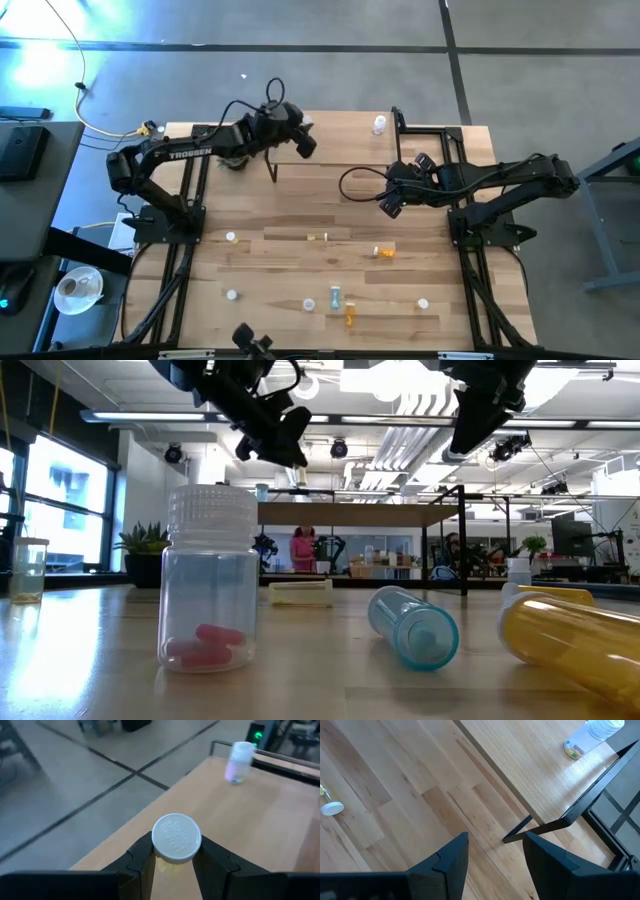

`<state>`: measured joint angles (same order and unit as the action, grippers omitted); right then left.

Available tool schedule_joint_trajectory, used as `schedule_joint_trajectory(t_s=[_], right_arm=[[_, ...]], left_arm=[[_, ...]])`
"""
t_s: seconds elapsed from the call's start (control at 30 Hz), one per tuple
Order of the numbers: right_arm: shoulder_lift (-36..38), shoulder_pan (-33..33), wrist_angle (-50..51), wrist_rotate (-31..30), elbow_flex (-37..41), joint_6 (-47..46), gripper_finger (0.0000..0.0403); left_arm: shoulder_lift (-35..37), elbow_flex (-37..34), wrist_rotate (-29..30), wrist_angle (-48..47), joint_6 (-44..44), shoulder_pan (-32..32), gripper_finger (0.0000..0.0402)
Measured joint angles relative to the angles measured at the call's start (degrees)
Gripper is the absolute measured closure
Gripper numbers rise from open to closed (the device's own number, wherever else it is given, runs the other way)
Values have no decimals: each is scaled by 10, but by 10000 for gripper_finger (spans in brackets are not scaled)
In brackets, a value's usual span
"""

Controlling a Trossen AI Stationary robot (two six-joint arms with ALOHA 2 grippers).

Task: Pick and place medicine bottles onto shelf by color
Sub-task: Put the top right yellow pill bottle on the shelf

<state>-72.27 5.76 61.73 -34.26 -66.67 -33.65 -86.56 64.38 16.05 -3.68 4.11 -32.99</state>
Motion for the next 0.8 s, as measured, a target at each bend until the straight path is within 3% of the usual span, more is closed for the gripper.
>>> schedule_joint_trajectory(t_s=[0.37,0.8], right_arm=[[0,0,0,0,0,0,224],[0,0,0,0,0,0,224]], left_arm=[[-7,76,-8,-67,0,-20,295],[-48,76,-13,-90,17,-19,295]])
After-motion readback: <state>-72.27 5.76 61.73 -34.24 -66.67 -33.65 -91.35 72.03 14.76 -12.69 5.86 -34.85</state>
